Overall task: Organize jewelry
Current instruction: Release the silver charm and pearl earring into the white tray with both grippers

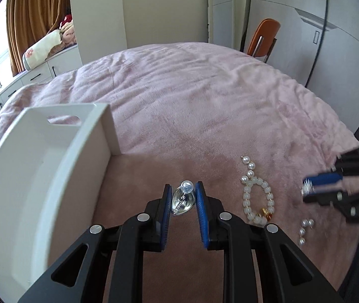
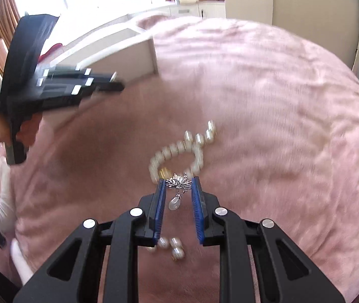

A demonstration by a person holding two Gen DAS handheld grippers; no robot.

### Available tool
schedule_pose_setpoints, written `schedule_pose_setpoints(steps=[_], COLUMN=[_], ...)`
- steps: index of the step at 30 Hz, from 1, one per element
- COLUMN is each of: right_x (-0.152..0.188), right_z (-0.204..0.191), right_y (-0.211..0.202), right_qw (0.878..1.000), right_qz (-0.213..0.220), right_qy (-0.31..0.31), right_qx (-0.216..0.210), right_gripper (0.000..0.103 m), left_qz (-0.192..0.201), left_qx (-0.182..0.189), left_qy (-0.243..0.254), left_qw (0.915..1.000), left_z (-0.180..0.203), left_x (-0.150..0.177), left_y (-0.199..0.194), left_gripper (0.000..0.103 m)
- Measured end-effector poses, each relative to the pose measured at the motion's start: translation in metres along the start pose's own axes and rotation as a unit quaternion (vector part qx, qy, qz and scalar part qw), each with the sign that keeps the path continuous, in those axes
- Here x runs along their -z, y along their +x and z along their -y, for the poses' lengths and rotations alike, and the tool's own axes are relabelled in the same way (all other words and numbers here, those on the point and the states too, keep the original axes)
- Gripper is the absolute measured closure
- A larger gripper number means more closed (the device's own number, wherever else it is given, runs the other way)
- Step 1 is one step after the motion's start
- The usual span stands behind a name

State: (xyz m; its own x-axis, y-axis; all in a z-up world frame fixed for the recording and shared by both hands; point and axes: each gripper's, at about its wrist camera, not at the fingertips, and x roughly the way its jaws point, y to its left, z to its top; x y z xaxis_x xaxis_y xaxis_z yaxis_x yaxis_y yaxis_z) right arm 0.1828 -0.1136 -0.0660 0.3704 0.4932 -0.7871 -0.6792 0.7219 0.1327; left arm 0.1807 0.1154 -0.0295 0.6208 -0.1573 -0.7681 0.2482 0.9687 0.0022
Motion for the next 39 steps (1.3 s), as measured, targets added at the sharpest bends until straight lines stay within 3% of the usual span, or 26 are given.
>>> schedule_pose_setpoints(steps=[6,10,14,19,25,33,35,37,39], right_x=[-0.069,-0.119,-0.163,-0.205,-0.235,-0.246,-0.244,-0.241,-0.239], right_z=[-0.031,-0.064,-0.097,-0.138,-0.178,-0.194,-0.195,-0.195,-0.195], right_y=[-0.008,-0.001,0.019,0.058,0.1,0.124,0.125,0.126,0.125], right_qw=[0.999,0.997,0.996,0.996,0.997,0.998,0.999,0.999,0.999], right_qz=[0.044,0.061,0.059,0.036,0.011,-0.006,-0.006,-0.006,-0.008], right_qy=[-0.009,-0.024,-0.024,0.0,0.018,0.035,0.034,0.035,0.027], right_qx=[-0.028,-0.043,-0.061,-0.083,-0.077,-0.047,-0.042,-0.04,-0.039], right_gripper=[0.082,0.082,0.082,0.082,0.082,0.08,0.075,0.057,0.057], left_qz=[0.027,0.052,0.054,0.046,0.056,0.06,0.058,0.058,0.054], left_qx=[-0.002,-0.024,-0.041,-0.06,-0.07,-0.073,-0.076,-0.084,-0.086], left_qy=[-0.052,-0.099,-0.137,-0.146,-0.149,-0.138,-0.138,-0.139,-0.145], left_qw=[0.9983,0.9934,0.9882,0.9864,0.9847,0.986,0.9858,0.985,0.9842], left_z=[-0.05,-0.097,-0.138,-0.167,-0.182,-0.185,-0.187,-0.189,-0.192], left_x=[0.005,0.018,0.037,0.059,0.064,0.077,0.08,0.083,0.085], left_y=[-0.056,-0.089,-0.105,-0.111,-0.116,-0.128,-0.13,-0.131,-0.13], left_gripper=[0.079,0.079,0.079,0.079,0.084,0.083,0.071,0.059,0.055])
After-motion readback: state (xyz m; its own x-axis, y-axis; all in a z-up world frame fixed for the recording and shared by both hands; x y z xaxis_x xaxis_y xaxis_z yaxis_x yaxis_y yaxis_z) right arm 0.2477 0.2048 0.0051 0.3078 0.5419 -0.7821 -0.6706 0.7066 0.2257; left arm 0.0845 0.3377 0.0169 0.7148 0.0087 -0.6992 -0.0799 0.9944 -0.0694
